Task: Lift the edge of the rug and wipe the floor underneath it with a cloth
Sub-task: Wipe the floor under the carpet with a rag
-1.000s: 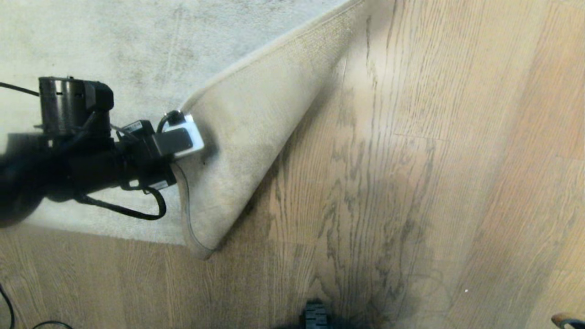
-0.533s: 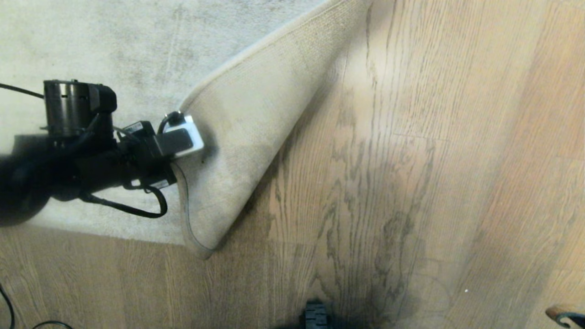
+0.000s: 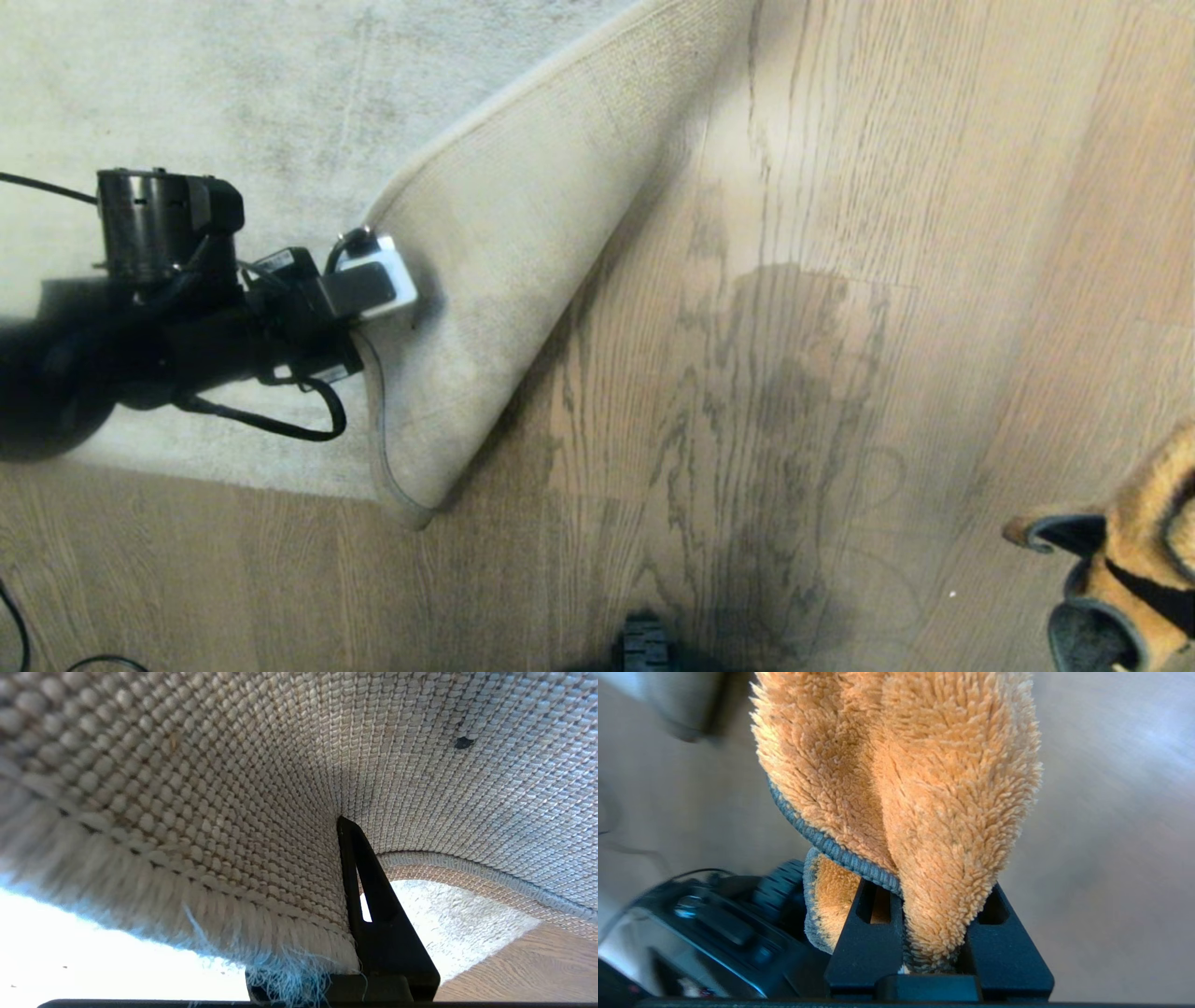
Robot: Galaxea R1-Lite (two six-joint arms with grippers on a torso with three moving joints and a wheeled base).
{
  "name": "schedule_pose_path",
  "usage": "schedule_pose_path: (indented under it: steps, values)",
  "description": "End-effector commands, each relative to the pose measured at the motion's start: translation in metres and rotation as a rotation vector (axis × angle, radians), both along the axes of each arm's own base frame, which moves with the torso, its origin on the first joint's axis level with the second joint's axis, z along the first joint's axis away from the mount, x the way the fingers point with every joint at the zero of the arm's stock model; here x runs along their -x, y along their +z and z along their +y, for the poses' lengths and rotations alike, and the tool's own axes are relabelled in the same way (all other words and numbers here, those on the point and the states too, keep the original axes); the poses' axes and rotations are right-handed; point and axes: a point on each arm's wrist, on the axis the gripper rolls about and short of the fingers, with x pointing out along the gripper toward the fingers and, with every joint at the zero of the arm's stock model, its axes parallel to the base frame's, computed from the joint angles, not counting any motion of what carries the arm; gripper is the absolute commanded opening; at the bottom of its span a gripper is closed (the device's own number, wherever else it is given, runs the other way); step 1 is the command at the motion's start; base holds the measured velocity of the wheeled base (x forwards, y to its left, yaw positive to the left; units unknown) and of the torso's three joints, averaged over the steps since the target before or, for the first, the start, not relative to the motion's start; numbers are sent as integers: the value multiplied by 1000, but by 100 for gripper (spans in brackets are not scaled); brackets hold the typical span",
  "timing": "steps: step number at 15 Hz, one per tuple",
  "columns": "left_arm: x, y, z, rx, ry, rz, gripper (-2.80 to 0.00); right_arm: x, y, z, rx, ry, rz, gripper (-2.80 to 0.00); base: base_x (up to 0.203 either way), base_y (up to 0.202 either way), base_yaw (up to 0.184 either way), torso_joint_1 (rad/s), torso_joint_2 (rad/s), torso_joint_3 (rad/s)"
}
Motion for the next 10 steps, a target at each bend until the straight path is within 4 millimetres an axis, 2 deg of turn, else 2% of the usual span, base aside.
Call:
schedule_pose_path:
  steps: [1, 3, 6, 8, 10]
  values:
    - [-2, -2, 2, -9, 6, 6, -280, -49, -2, 8, -7, 86, 135, -280, 0, 0, 0, 0, 0, 0]
    - [-3, -4, 1, -9, 6, 10, -280, -75, -2, 26, -19, 208, 158, -280, 0, 0, 0, 0, 0, 0]
    - [-4, -5, 1, -12, 8, 15, -280, -109, -15, 57, -17, 339, 176, -280, 0, 0, 0, 0, 0, 0]
    - [-4, -5, 1, -14, 9, 15, -280, -127, -22, 80, -26, 399, 169, -280, 0, 0, 0, 0, 0, 0]
    - [-4, -6, 0, -16, 7, 15, -280, -143, -20, 99, -55, 431, 159, -280, 0, 0, 0, 0, 0, 0]
